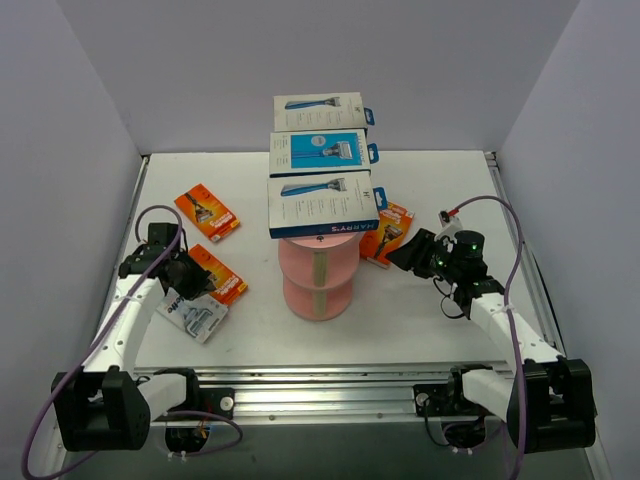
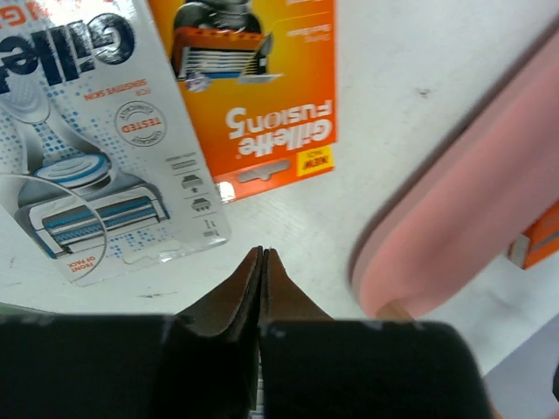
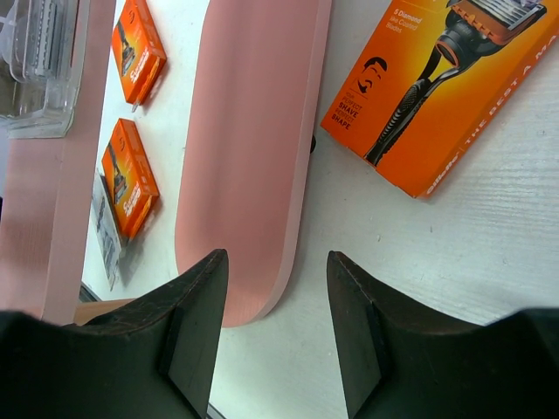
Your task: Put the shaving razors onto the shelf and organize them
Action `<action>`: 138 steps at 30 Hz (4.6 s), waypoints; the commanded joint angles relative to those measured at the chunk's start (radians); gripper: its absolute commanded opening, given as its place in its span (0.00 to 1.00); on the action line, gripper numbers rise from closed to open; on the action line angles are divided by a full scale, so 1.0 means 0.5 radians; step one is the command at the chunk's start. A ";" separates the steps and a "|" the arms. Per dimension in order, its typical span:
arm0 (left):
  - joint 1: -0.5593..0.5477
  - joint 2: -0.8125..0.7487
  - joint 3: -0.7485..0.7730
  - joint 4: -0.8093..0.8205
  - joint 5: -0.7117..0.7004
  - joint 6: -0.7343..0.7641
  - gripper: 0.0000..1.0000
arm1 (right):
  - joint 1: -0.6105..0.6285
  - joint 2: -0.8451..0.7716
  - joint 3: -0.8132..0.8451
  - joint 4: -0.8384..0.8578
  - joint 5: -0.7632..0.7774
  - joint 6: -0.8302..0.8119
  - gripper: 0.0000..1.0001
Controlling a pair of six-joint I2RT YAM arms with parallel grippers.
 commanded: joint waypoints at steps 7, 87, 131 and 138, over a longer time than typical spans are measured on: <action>-0.042 -0.147 0.106 -0.048 0.008 0.187 0.33 | -0.022 0.022 0.018 0.062 -0.052 -0.004 0.45; -0.800 0.495 0.452 -0.535 -0.971 0.040 0.02 | -0.031 0.086 0.005 0.040 0.001 -0.050 0.45; -0.689 -1.426 -0.302 -0.032 -0.418 -0.878 0.02 | -0.001 -0.724 -0.019 -0.669 0.047 0.180 0.42; -0.689 -1.595 -0.559 0.115 -0.222 -0.908 0.02 | 0.272 -0.898 -0.132 -0.641 0.276 0.382 0.40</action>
